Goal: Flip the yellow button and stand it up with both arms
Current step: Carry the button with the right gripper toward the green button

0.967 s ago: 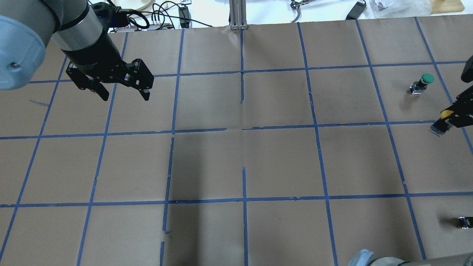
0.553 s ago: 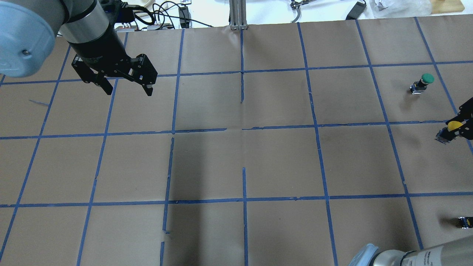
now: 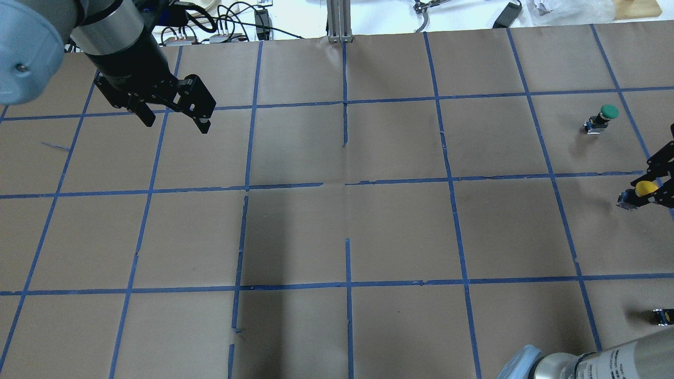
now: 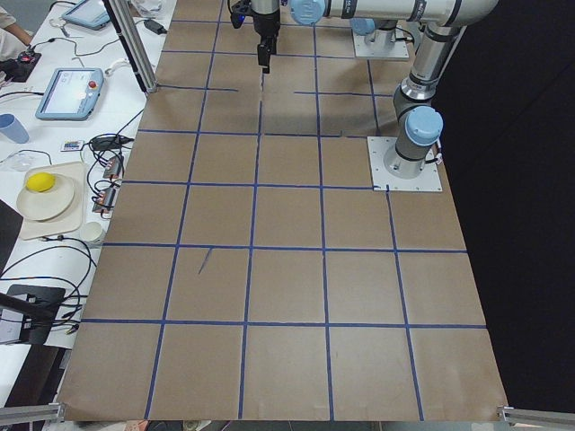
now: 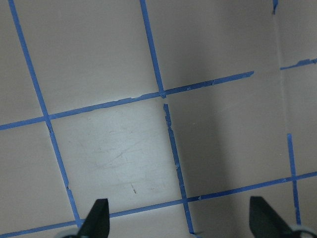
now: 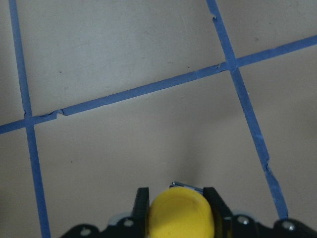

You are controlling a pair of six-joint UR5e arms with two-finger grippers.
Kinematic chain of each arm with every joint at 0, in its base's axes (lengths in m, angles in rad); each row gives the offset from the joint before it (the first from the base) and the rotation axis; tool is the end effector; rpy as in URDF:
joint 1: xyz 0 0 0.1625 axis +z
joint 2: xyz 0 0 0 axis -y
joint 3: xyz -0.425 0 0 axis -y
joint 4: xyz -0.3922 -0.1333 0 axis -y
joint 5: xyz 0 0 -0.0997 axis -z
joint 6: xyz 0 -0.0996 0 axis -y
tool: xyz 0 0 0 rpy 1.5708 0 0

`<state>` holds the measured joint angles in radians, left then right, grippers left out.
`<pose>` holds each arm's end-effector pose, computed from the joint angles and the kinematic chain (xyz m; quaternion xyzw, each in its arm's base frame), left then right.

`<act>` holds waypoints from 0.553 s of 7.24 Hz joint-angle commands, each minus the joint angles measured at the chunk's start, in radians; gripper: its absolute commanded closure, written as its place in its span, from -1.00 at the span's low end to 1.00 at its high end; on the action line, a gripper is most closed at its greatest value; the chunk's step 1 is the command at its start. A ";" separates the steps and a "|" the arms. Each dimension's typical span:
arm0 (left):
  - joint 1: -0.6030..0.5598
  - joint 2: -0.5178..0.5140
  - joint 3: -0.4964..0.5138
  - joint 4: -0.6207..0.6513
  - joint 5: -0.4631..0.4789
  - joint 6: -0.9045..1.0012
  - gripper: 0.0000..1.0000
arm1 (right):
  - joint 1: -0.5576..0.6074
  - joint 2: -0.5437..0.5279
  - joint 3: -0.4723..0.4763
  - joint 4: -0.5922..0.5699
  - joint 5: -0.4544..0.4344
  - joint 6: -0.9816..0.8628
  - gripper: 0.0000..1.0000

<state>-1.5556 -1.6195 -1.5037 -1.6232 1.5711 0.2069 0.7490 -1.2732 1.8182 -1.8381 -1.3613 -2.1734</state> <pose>-0.1255 -0.5110 0.4913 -0.0957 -0.9953 -0.0169 0.0017 -0.2827 -0.4731 0.2445 -0.6048 0.7775 -0.0932 0.1448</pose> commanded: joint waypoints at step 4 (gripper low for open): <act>0.020 -0.013 0.007 -0.001 -0.002 -0.078 -0.97 | 0.000 0.028 0.001 0.014 -0.005 -0.016 0.54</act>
<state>-1.5345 -1.6284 -1.5004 -1.6327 1.5708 0.1298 0.7486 -1.2504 1.8207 -1.8210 -1.3622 -2.1876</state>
